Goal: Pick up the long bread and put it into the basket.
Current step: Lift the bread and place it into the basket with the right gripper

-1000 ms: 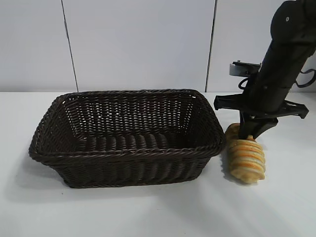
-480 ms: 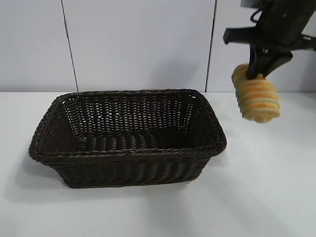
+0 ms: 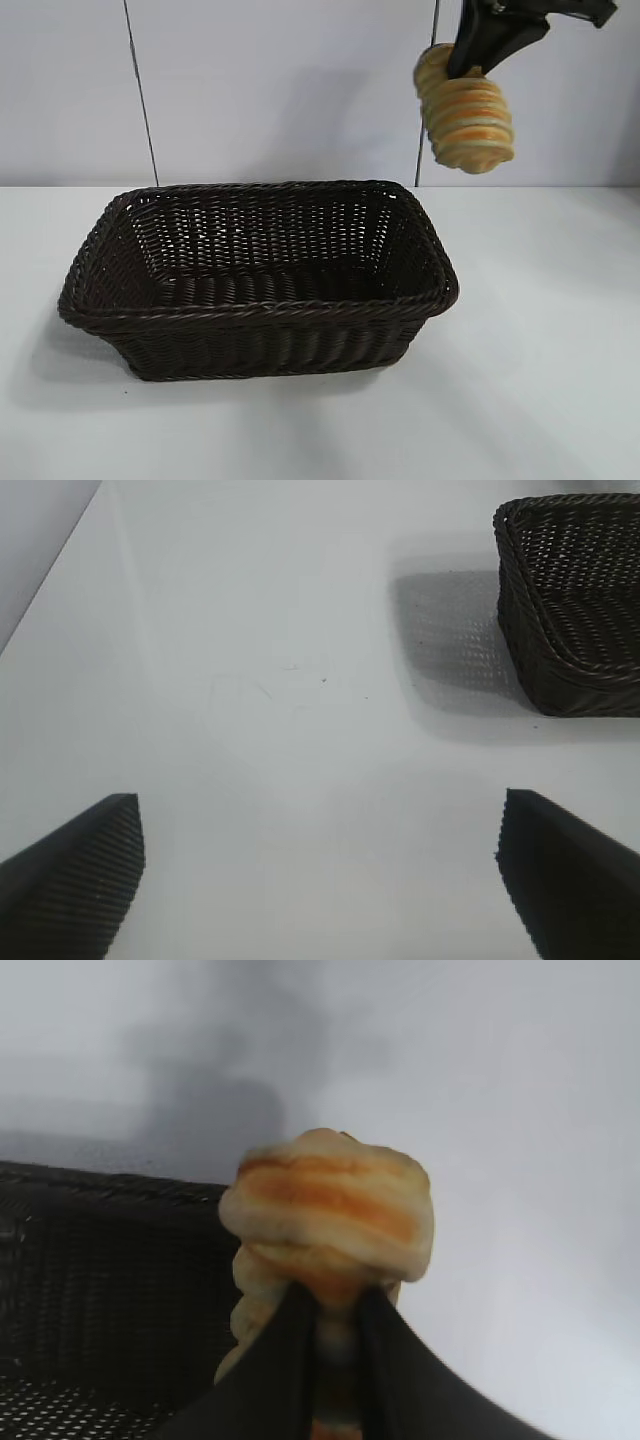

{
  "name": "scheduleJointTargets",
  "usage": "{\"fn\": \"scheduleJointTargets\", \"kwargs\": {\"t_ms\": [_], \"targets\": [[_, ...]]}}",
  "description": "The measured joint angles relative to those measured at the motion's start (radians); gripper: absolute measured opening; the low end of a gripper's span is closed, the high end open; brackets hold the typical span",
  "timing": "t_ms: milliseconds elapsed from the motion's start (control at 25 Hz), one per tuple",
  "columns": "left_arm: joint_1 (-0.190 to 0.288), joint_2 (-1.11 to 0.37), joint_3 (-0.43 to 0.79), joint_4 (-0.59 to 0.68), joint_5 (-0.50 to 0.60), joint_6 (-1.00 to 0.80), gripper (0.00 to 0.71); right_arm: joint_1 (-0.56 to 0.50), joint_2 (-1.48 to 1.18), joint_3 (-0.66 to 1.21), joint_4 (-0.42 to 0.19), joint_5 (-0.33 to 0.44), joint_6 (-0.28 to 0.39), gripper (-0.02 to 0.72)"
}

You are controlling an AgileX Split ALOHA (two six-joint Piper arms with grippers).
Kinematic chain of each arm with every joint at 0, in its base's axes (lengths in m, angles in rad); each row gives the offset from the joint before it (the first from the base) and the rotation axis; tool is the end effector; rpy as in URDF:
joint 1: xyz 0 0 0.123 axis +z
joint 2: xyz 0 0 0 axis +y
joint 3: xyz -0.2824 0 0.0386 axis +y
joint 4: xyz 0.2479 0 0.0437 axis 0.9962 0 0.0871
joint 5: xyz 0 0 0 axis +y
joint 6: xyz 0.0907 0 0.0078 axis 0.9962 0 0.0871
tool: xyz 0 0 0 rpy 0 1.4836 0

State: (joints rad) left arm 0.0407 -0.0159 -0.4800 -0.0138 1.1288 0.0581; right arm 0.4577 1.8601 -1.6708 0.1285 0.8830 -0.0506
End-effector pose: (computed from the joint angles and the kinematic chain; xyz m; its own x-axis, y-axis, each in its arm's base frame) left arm -0.0079 -0.0015 0.2661 -0.5194 0.0311 -0.8540 -0.0029 0.9993 0.0381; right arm 0.3724 0.1935 0.3036 -0.7604 -0.3399 -0.5533 -0.4656 0.8794 0.0996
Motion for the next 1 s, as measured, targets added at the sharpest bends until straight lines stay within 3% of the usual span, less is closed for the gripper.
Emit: {"fn": "scheduleJointTargets", "kwargs": {"t_ms": [120, 320, 360, 440, 520, 680, 1000], "targets": [[0.0, 0.0, 0.0, 0.0, 0.0, 0.0, 0.694, 0.04, 0.017, 0.0, -0.019, -0.036, -0.196, 0.062], [0.0, 0.0, 0.0, 0.0, 0.0, 0.0, 0.694, 0.088, 0.041, 0.0, -0.021, -0.046, -0.752, 0.062], [0.0, 0.0, 0.0, 0.0, 0.0, 0.0, 0.694, 0.092, 0.044, 0.0, -0.002, -0.049, -0.827, 0.062], [0.0, 0.0, 0.0, 0.0, 0.0, 0.0, 0.694, 0.096, 0.051, 0.0, 0.068, -0.075, -0.913, 0.062], [0.0, 0.0, 0.0, 0.0, 0.0, 0.0, 0.694, 0.097, 0.066, 0.0, 0.137, -0.099, -0.962, 0.062], [0.0, 0.0, 0.0, 0.0, 0.0, 0.0, 0.694, 0.099, 0.122, 0.0, 0.208, -0.103, -0.993, 0.062], [0.0, 0.0, 0.0, 0.0, 0.0, 0.0, 0.694, 0.099, 0.229, 0.0, 0.217, -0.12, -0.994, 0.048]]}}
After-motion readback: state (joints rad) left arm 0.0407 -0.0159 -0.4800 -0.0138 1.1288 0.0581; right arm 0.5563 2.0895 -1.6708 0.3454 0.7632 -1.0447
